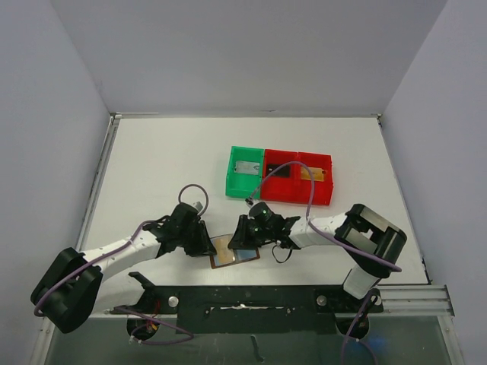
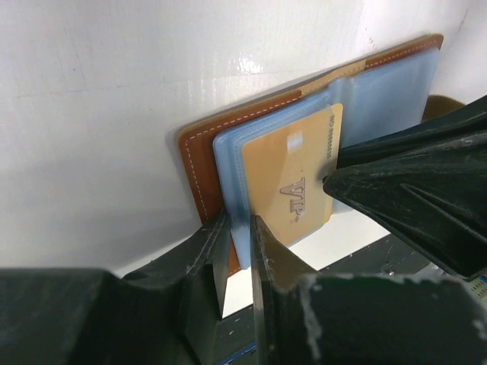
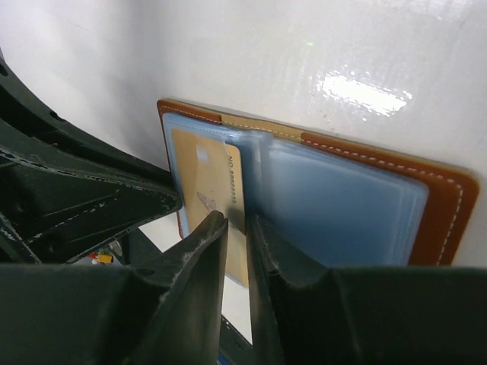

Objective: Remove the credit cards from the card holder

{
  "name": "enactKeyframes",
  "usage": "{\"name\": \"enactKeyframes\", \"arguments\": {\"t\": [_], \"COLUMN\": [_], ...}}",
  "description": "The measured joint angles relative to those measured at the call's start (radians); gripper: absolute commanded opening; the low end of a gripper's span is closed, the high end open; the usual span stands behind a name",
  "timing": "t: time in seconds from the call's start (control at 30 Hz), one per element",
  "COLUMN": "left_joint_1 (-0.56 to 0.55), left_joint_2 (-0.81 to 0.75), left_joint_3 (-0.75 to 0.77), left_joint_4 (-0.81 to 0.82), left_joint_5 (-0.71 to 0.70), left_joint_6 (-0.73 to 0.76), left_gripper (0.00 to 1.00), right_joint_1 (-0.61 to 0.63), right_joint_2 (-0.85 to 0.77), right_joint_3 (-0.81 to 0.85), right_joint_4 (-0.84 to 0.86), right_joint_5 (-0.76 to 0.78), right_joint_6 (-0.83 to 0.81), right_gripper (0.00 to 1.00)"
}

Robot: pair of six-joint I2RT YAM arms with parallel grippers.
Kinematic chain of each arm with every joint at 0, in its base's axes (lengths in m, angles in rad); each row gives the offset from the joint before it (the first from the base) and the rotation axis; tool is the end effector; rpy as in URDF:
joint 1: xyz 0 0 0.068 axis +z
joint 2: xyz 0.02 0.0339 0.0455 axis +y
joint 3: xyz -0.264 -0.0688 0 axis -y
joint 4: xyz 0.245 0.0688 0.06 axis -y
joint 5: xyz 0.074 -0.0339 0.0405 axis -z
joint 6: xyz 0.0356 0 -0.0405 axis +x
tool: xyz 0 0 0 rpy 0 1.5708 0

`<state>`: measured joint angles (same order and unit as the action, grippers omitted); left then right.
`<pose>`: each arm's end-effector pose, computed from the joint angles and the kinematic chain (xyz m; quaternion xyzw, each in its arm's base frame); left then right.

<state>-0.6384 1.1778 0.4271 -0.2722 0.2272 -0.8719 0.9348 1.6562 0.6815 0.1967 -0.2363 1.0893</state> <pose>0.1523 -0.1230 0.1413 -0.0810 0.9536 -0.2637 0.1209 0.1757 0.2520 0.1312 0.0253 0.9168 0.3827 0.1111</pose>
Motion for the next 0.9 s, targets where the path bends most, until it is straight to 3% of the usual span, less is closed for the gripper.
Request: {"name": "enactKeyframes", "arguments": {"t": [0.1,0.53,0.9], "left_joint_1": [-0.002,-0.002,-0.002], "left_joint_2": [-0.003,-0.003,-0.012], "left_joint_3": [0.001,0.006,0.006], "left_joint_4": [-0.005,-0.016,-0.024], "left_joint_5": [-0.013,-0.035,-0.049], "left_joint_6": [0.0,0.001,0.001], "left_gripper": [0.17,0.14,0.13], "right_joint_1": [0.002,-0.079,-0.137], "right_joint_2": [0.0,-0.055,-0.087], "right_joint_3": [-0.024,-0.204,-0.285], "right_joint_4": [0.033,0.263,0.318], "right_joint_5": [0.001,-0.084,-0.152], "right_joint_6": [0.017,0.066,0.064], "right_gripper": [0.0,0.0,0.0]}}
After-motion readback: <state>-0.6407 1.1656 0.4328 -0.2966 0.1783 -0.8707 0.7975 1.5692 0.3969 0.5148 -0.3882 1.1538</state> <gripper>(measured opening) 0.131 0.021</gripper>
